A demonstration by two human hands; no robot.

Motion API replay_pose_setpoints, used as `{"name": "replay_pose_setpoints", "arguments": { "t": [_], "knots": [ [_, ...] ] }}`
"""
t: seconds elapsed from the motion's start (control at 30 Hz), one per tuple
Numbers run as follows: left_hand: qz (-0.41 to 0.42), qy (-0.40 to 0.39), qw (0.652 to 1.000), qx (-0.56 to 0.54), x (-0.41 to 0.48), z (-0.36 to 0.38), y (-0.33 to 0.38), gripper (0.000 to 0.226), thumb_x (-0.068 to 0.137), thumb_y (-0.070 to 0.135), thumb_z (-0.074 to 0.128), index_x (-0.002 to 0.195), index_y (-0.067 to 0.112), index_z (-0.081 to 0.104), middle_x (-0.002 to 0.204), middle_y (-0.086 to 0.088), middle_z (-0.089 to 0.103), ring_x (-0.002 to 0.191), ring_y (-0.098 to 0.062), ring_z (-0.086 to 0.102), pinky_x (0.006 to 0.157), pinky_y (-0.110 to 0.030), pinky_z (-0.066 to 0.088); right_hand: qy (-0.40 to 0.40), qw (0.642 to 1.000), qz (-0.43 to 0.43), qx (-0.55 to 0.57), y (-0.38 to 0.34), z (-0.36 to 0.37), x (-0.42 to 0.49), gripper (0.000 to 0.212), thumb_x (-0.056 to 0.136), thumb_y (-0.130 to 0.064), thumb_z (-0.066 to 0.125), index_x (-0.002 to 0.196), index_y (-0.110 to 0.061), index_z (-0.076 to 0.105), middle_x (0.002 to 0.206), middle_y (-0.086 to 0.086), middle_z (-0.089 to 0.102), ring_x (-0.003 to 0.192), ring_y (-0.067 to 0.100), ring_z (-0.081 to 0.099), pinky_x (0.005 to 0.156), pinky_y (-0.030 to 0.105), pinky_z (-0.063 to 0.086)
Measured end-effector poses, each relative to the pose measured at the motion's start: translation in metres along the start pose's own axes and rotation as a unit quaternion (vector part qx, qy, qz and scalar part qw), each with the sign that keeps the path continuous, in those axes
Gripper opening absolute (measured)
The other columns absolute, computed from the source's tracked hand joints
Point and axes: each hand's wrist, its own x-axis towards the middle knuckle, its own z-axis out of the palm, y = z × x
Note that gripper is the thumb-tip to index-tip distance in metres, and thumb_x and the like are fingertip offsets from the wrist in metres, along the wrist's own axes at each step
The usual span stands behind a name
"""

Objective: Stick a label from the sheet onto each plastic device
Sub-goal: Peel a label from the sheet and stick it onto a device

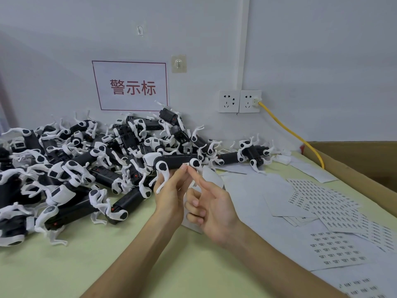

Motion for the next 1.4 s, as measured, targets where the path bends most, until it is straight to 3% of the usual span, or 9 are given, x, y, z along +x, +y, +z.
{"name": "replay_pose_setpoints", "arguments": {
  "t": [0.17, 0.3, 0.37, 0.5, 0.63, 0.9, 1.03, 1.27, 1.4],
  "knots": [
    [-0.016, 0.006, 1.000, 0.006, 0.005, -0.004, -0.002, 0.056, 0.087, 0.024, 0.075, 0.128, -0.007, 0.055, 0.133, -0.021, 0.065, 0.102, -0.032, 0.062, 0.120, -0.053, 0.035, 0.010, 1.000, 0.001, -0.002, 0.002, -0.003, 0.002, 0.036, 0.094, -0.035, 0.047, 0.124, -0.040, 0.068, 0.062, 0.000, 0.035, 0.048, 0.011, 0.019, 0.047, 0.026, 0.014],
    [-0.001, 0.043, 0.999, 0.018, 0.008, -0.005, -0.004, 0.034, 0.089, 0.019, 0.074, 0.119, 0.011, 0.059, 0.130, -0.021, 0.068, 0.117, -0.022, 0.068, 0.114, -0.046, 0.044, 0.010, 1.000, 0.007, -0.013, 0.002, -0.003, 0.002, 0.043, 0.087, -0.037, 0.052, 0.129, -0.037, 0.062, 0.062, 0.000, 0.035, 0.050, 0.013, 0.017, 0.048, 0.027, 0.013],
    [-0.005, 0.064, 0.998, 0.012, 0.007, -0.004, -0.005, 0.042, 0.088, 0.018, 0.077, 0.124, 0.008, 0.059, 0.119, -0.015, 0.074, 0.109, -0.016, 0.072, 0.111, -0.042, 0.048, 0.008, 1.000, 0.008, -0.023, 0.002, -0.003, 0.001, 0.046, 0.081, -0.040, 0.056, 0.127, -0.036, 0.064, 0.061, 0.000, 0.035, 0.049, 0.012, 0.017, 0.049, 0.027, 0.012],
    [-0.001, 0.124, 0.992, 0.027, 0.007, -0.002, -0.007, 0.069, 0.083, 0.027, 0.081, 0.144, 0.010, 0.053, 0.099, -0.002, 0.080, 0.077, 0.000, 0.074, 0.080, -0.026, 0.052, 0.006, 0.999, 0.016, -0.036, 0.001, -0.001, 0.001, 0.053, 0.077, -0.042, 0.059, 0.129, -0.034, 0.062, 0.062, 0.000, 0.034, 0.048, 0.011, 0.018, 0.051, 0.027, 0.011],
    [0.025, 0.150, 0.987, 0.047, 0.007, -0.003, -0.008, 0.066, 0.082, 0.032, 0.079, 0.139, 0.009, 0.057, 0.084, 0.007, 0.079, 0.077, 0.000, 0.072, 0.084, -0.028, 0.051, 0.002, 0.999, 0.023, -0.036, 0.002, 0.000, 0.001, 0.053, 0.078, -0.042, 0.058, 0.131, -0.034, 0.060, 0.063, 0.000, 0.035, 0.057, 0.015, 0.011, 0.051, 0.027, 0.011],
    [0.054, 0.168, 0.982, 0.066, 0.010, -0.003, -0.011, 0.048, 0.081, 0.031, 0.079, 0.119, 0.006, 0.067, 0.081, 0.008, 0.079, 0.080, -0.001, 0.071, 0.096, -0.035, 0.054, -0.002, 0.999, 0.023, -0.027, 0.003, -0.001, 0.002, 0.057, 0.080, -0.043, 0.055, 0.135, -0.032, 0.057, 0.064, 0.000, 0.036, 0.057, 0.015, 0.011, 0.052, 0.027, 0.012],
    [0.053, 0.202, 0.976, 0.054, 0.015, -0.008, -0.005, 0.018, 0.082, 0.025, 0.079, 0.083, 0.014, 0.065, 0.081, -0.004, 0.079, 0.068, -0.012, 0.066, 0.068, -0.026, 0.051, 0.016, 1.000, -0.013, -0.002, -0.001, -0.006, 0.002, 0.057, 0.082, -0.037, 0.053, 0.139, -0.031, 0.053, 0.064, 0.000, 0.037, 0.055, 0.014, 0.014, 0.050, 0.026, 0.015],
    [0.052, 0.090, 0.994, 0.029, 0.017, -0.006, 0.001, 0.015, 0.093, 0.022, 0.072, 0.100, 0.014, 0.062, 0.085, 0.000, 0.070, 0.077, -0.007, 0.069, 0.078, -0.024, 0.049, 0.056, 0.996, -0.046, 0.048, -0.020, -0.018, 0.006, 0.053, 0.083, -0.035, 0.053, 0.131, -0.018, 0.065, 0.062, 0.002, 0.036, 0.058, 0.017, 0.014, 0.048, 0.026, 0.019],
    [0.055, 0.022, 0.997, 0.053, 0.011, -0.002, -0.003, 0.010, 0.094, 0.019, 0.071, 0.092, 0.012, 0.065, 0.076, 0.003, 0.068, 0.070, -0.007, 0.067, 0.077, -0.023, 0.051, 0.055, 0.996, -0.050, 0.050, -0.021, -0.019, 0.006, 0.049, 0.083, -0.035, 0.053, 0.122, -0.012, 0.070, 0.061, 0.002, 0.038, 0.051, 0.014, 0.020, 0.046, 0.025, 0.020]
  ]
}}
